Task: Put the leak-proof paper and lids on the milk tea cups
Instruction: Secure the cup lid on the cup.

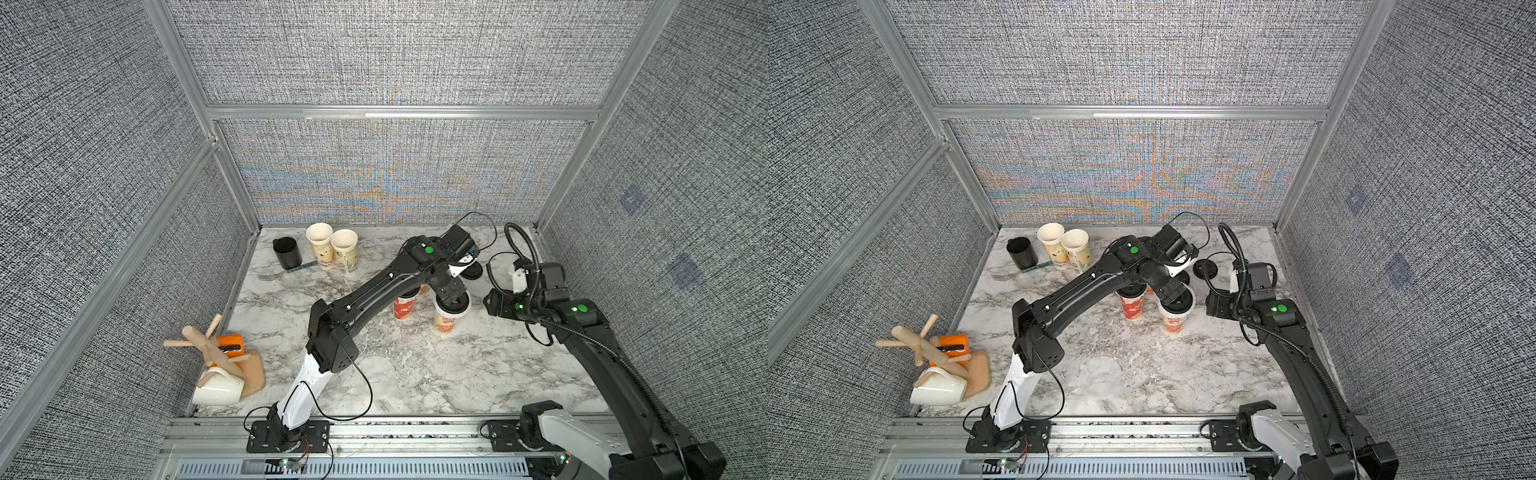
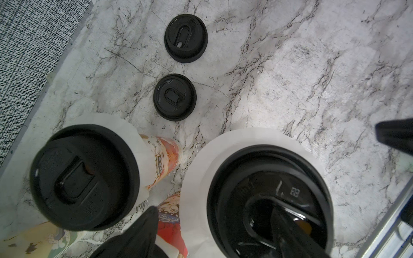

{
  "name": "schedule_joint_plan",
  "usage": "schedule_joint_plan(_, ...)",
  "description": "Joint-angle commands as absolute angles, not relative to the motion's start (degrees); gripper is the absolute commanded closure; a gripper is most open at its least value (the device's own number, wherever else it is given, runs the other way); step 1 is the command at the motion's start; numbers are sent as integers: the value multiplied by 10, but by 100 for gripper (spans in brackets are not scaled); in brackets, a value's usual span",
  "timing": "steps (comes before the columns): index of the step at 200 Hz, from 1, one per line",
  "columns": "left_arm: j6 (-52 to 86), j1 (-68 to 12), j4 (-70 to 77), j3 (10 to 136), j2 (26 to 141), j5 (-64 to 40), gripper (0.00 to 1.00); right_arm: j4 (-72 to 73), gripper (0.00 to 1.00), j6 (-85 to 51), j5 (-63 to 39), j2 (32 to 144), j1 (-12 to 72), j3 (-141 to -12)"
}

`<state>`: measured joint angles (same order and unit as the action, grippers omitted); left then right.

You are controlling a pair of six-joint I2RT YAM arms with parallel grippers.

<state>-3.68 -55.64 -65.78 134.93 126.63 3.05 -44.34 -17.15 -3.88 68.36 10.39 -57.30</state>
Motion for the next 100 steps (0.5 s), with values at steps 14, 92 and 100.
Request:
schedule_joint_plan(14,-33,-556,-675,1323,1257,63,19,-429,17,-162,-58,694,105,-579)
schedule_joint_plan(92,-8,-557,-704,1292,1246,93,19,-402,18,-178,-76,730,141,-595)
schedule_joint_plan(100,-8,-557,-701,1285,1244,92,19,-401,18,-180,-75,735,146,-598)
